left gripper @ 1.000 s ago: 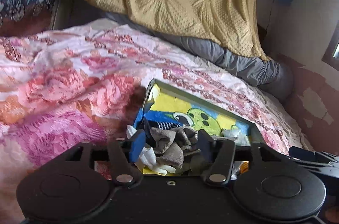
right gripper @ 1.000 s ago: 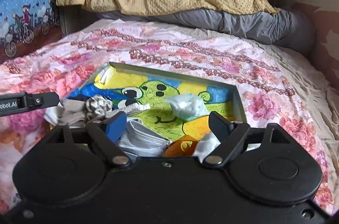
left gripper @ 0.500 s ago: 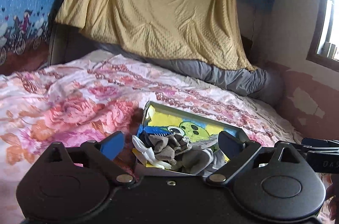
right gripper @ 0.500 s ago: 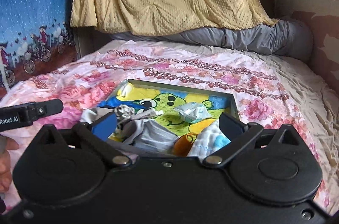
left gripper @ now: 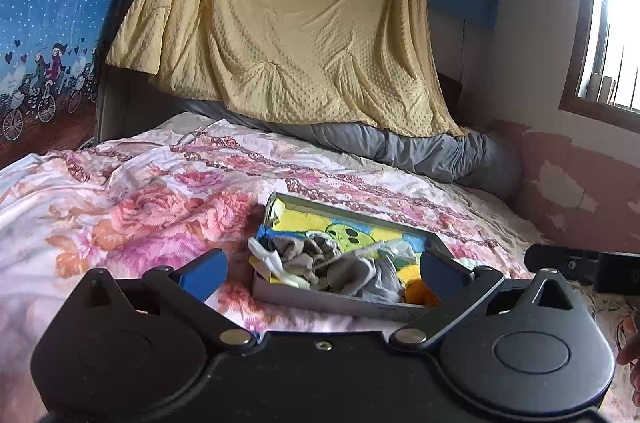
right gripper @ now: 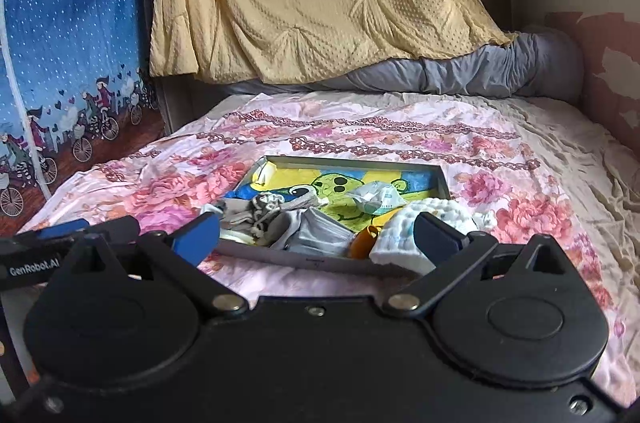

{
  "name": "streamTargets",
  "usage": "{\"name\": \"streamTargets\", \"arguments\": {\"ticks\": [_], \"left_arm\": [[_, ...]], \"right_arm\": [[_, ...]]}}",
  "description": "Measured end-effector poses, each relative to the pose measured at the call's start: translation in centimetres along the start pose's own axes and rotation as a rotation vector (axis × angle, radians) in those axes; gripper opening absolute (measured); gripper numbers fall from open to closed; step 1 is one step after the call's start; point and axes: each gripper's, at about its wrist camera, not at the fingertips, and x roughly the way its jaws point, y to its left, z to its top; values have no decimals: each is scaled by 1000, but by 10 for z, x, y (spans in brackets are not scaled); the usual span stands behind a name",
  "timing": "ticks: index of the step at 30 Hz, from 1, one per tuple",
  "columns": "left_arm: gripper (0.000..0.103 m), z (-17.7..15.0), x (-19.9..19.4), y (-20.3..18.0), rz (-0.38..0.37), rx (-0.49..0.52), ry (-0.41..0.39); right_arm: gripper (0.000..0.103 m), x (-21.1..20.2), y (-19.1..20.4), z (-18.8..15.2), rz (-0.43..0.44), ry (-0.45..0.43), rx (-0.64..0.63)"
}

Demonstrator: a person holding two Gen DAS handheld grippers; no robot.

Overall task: Organize soft objects
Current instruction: 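Withdraw both open tools away from the tray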

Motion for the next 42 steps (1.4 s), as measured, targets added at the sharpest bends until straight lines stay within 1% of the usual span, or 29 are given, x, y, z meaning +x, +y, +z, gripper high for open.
{"name": "streamTargets", "arguments": {"ticks": [6, 11, 17, 24, 35, 42], "left_arm": [[102, -14, -22, -1, 3, -13, 5], [102, -24, -36, 2, 17, -22, 9], [102, -33, -53, 5, 28, -17, -3], [102, -42, -72, 2, 35, 9, -20], [102, -53, -92, 0, 59, 46, -19], [102, -61, -92, 1, 74, 67, -8]], "right_arm": [[103, -27, 2, -18, -1, -26, 19], [103, -40, 2, -28, -16, -43, 35], [103, -62, 11, -44, -34, -62, 29], [103, -81, 22, -62, -34, -66, 22], [103, -91, 23, -84, -54, -58, 50], [103, -92, 24, -100, -66, -40, 56]]}}
